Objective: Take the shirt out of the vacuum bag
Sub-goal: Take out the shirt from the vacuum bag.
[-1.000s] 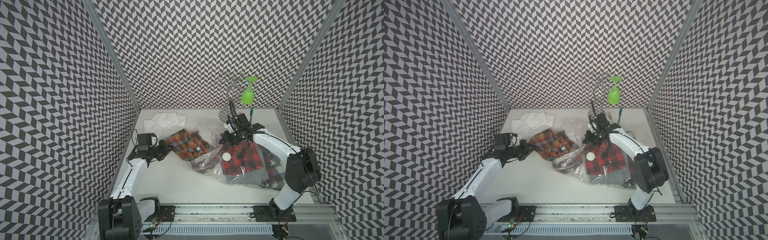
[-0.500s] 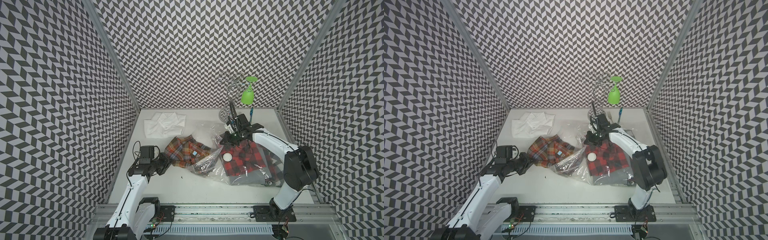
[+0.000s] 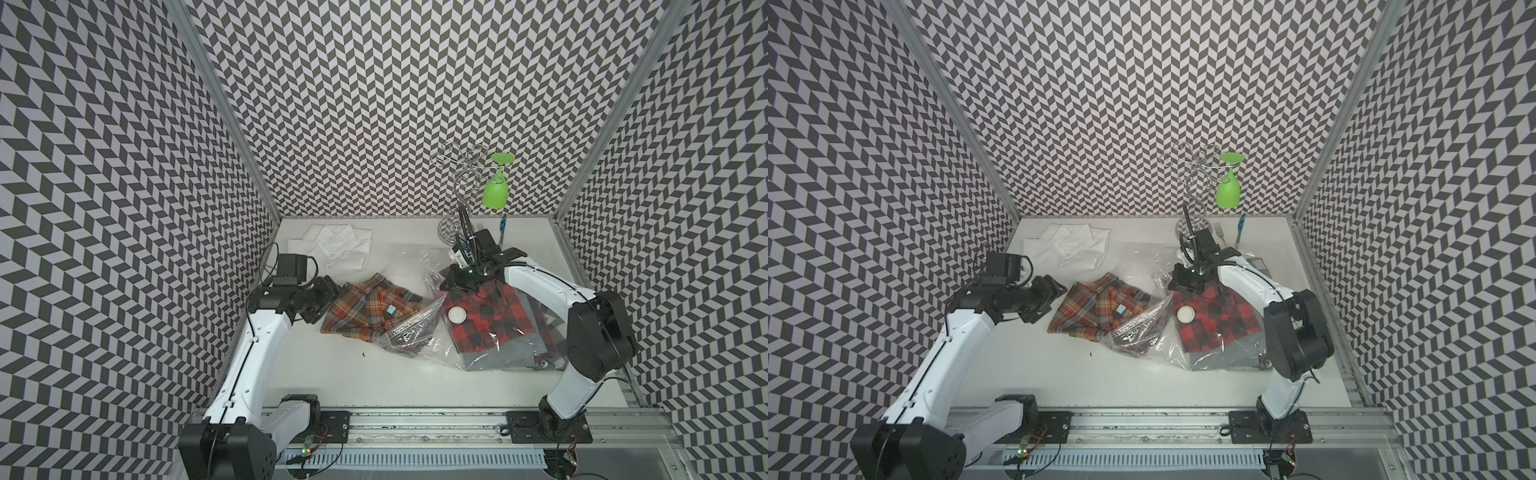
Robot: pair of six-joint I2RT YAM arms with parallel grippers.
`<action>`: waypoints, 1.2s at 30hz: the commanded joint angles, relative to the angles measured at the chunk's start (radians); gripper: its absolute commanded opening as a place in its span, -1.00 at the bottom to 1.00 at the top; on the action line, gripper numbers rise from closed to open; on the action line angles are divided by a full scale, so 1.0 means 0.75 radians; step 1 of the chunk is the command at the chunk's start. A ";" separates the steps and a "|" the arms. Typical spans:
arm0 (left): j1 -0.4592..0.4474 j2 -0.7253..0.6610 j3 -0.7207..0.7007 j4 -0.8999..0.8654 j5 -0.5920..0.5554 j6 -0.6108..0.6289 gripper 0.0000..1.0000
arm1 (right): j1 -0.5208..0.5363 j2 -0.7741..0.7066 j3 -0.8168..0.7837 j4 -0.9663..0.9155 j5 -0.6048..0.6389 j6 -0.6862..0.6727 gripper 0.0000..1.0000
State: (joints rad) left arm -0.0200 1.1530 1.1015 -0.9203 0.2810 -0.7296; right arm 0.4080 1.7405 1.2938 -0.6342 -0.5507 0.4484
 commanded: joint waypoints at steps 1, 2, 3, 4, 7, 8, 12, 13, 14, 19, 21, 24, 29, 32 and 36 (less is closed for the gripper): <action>-0.006 0.167 0.174 -0.097 -0.081 0.301 0.46 | -0.010 -0.010 -0.015 0.074 0.024 -0.013 -1.00; -0.010 0.225 0.219 -0.113 -0.089 0.355 0.46 | -0.009 -0.010 -0.014 0.074 0.023 -0.013 -1.00; -0.029 0.288 0.274 -0.130 -0.139 0.398 0.46 | -0.007 -0.009 -0.012 0.073 0.023 -0.015 -1.00; -0.054 0.332 0.319 -0.131 -0.192 0.429 0.47 | -0.008 -0.008 -0.011 0.070 0.023 -0.013 -1.00; -0.077 0.447 0.386 -0.102 -0.237 0.541 0.48 | -0.002 -0.005 -0.006 0.063 0.020 -0.017 -1.00; -0.077 0.480 0.405 -0.105 -0.247 0.573 0.48 | -0.002 -0.006 -0.004 0.059 0.018 -0.019 -1.00; -0.102 0.555 0.434 -0.078 -0.245 0.735 0.48 | -0.002 -0.001 -0.002 0.043 0.017 -0.038 -1.00; -0.102 0.558 0.422 -0.060 -0.209 0.773 0.48 | -0.002 0.002 -0.003 0.038 0.016 -0.042 -1.00; -0.106 0.559 0.411 -0.055 -0.174 0.821 0.48 | -0.001 0.003 -0.001 0.038 0.011 -0.046 -1.00; -0.122 0.575 0.371 -0.055 -0.140 0.871 0.51 | 0.000 0.022 0.011 0.034 -0.015 -0.064 -1.00; -0.160 0.582 0.345 -0.064 -0.232 0.868 0.51 | -0.001 0.032 0.023 0.032 -0.029 -0.072 -1.00; -0.217 0.587 0.287 -0.056 -0.326 0.862 0.53 | 0.000 0.047 0.038 0.035 -0.043 -0.087 -1.00; -0.294 0.647 0.268 -0.050 -0.403 0.870 0.52 | -0.002 0.059 0.048 0.032 -0.061 -0.113 -1.00; -0.333 0.685 0.270 -0.056 -0.480 0.871 0.51 | -0.002 0.058 0.038 0.032 -0.064 -0.129 -1.00; -0.363 0.737 0.264 -0.058 -0.634 0.867 0.49 | -0.002 0.051 0.019 0.035 -0.072 -0.140 -1.00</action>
State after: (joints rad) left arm -0.2806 1.6886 1.3014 -0.9588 -0.0776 -0.0868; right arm 0.4091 1.7741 1.3010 -0.6270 -0.5976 0.3740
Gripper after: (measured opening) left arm 0.750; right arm 0.048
